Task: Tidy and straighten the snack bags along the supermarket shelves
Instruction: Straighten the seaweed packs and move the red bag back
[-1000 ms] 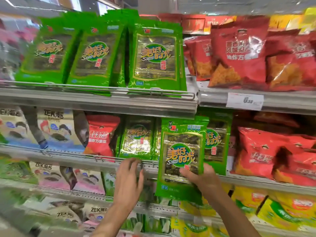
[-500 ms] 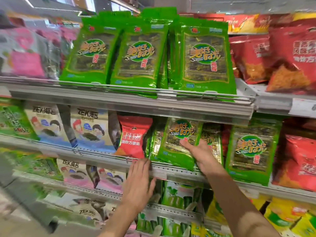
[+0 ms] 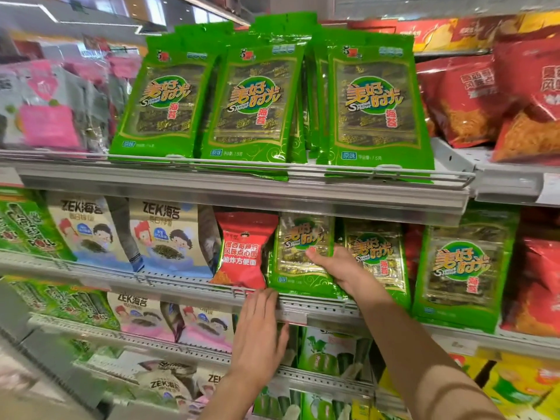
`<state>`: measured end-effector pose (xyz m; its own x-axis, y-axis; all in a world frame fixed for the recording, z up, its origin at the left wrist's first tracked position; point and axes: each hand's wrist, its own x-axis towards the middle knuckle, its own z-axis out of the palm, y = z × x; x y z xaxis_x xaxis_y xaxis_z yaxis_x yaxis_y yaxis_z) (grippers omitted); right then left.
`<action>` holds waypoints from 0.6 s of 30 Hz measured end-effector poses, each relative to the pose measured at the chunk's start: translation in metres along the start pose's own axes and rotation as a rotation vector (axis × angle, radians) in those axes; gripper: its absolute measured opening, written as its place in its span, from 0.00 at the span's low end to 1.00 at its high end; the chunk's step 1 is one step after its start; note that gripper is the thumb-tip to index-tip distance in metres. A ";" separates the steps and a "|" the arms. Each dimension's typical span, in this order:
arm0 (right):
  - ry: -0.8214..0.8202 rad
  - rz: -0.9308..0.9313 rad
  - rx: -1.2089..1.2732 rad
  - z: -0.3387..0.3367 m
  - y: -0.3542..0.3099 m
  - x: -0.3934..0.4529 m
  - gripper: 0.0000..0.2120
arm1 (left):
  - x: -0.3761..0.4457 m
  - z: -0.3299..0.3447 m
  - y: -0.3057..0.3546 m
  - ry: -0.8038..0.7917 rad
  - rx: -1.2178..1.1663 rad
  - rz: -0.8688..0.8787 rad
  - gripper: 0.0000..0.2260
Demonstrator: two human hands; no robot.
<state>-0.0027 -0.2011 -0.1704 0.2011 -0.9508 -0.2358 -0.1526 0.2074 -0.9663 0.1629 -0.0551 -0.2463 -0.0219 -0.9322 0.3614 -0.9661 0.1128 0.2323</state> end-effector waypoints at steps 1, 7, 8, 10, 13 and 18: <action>0.019 0.003 -0.071 0.002 0.003 0.000 0.50 | 0.000 -0.001 0.001 -0.008 0.004 -0.004 0.26; 0.263 -0.083 -0.615 0.010 0.012 -0.018 0.24 | 0.000 -0.004 0.007 -0.045 0.028 -0.024 0.27; 0.278 -0.107 -0.675 0.011 0.013 -0.024 0.23 | 0.000 -0.004 0.008 -0.044 0.030 -0.032 0.27; 0.303 -0.177 -0.791 0.010 0.014 -0.035 0.21 | 0.000 -0.004 0.013 -0.037 0.028 -0.048 0.27; 0.355 -0.228 -0.856 -0.005 0.018 -0.053 0.22 | 0.001 -0.002 0.023 -0.039 0.064 -0.087 0.28; 0.620 -0.480 -0.573 -0.070 0.036 -0.094 0.11 | 0.005 0.009 0.052 -0.028 0.079 -0.099 0.29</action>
<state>-0.0944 -0.1199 -0.1762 -0.1562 -0.8916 0.4250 -0.6682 -0.2215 -0.7102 0.1099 -0.0567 -0.2407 0.0689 -0.9467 0.3146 -0.9810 -0.0070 0.1938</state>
